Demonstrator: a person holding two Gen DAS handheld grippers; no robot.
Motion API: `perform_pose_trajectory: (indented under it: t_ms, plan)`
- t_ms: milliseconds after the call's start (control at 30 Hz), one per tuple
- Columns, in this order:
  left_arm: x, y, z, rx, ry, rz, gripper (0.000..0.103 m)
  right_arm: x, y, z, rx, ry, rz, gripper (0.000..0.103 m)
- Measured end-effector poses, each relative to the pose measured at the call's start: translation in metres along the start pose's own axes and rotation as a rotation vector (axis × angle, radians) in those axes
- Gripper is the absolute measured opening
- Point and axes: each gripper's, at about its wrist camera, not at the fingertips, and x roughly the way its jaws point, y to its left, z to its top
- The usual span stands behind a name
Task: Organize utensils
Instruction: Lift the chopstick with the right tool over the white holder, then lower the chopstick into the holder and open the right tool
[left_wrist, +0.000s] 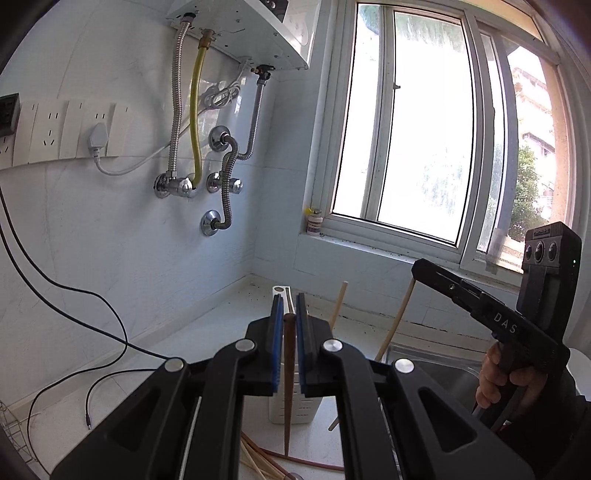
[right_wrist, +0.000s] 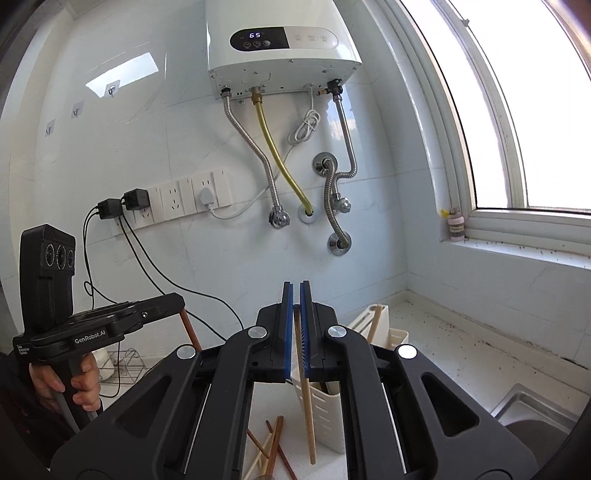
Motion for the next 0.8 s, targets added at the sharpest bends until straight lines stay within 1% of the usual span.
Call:
perform_pose_trajectory:
  t_ms: [267,400,567,700,800]
  plan:
    - [-0.005,-0.011,0.051,0.05,-0.122,-0.031,0.006,0.004,0.015,0.059,-0.088,-0.136,0.049,0.003]
    - [0.0,-0.015,0.076,0.08,-0.178,-0.03,0.006,0.01,0.02,0.081,-0.114,-0.167,0.029,0.003]
    - [0.013,-0.015,0.1,0.087,-0.221,-0.029,0.006,0.02,0.02,0.094,-0.137,-0.188,0.017,0.003]
    - [0.029,-0.014,0.107,0.083,-0.222,-0.038,0.006,0.034,0.015,0.098,-0.139,-0.183,-0.006,0.003]
    - [0.043,-0.012,0.107,0.064,-0.217,-0.064,0.006,0.045,0.008,0.098,-0.128,-0.177,-0.017,0.003]
